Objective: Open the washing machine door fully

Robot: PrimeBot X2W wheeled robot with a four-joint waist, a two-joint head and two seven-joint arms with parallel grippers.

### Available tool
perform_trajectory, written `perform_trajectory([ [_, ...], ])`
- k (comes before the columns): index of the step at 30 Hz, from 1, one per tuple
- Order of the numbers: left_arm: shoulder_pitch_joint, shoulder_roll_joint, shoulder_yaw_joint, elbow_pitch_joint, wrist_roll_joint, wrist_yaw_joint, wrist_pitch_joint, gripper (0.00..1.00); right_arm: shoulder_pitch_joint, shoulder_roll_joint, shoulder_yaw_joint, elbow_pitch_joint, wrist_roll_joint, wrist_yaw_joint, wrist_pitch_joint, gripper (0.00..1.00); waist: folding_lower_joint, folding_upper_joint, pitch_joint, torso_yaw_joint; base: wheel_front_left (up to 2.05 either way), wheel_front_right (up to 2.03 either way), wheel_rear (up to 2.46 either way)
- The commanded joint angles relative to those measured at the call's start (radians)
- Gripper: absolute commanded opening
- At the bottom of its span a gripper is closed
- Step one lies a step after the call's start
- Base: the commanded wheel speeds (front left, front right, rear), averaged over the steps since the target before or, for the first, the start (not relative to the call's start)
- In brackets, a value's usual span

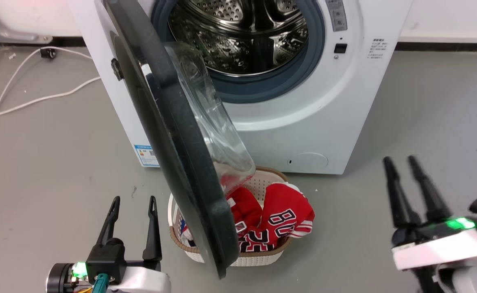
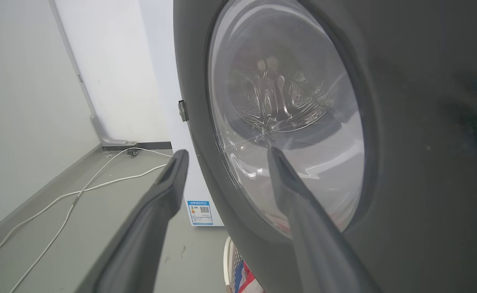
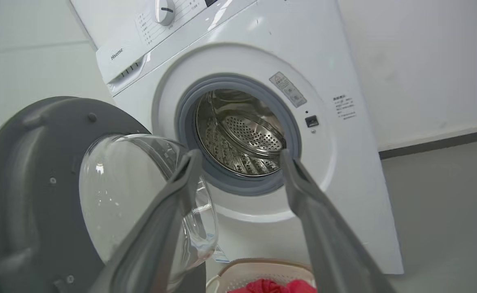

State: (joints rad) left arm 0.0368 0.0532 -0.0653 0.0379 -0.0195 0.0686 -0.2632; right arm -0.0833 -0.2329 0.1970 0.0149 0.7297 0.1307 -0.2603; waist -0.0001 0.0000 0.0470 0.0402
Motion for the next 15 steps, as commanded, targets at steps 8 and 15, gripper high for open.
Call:
perform_trajectory([
  [8, 0.025, 0.001, -0.004, -0.003, 0.003, 0.0, -0.002, 1.0, 0.088, 0.104, -0.147, -0.066, -0.398, 0.0, -0.004, 1.0, 0.0001, 0.0, -0.031, 0.001, 0.0, 0.0, 0.0],
  [15, 0.038, 0.0, -0.003, -0.002, 0.002, 0.002, -0.002, 1.0, 0.158, 0.162, -0.18, -0.132, -0.554, 0.0, -0.005, 1.0, 0.0001, 0.0, -0.043, 0.002, 0.0, 0.0, 0.0],
])
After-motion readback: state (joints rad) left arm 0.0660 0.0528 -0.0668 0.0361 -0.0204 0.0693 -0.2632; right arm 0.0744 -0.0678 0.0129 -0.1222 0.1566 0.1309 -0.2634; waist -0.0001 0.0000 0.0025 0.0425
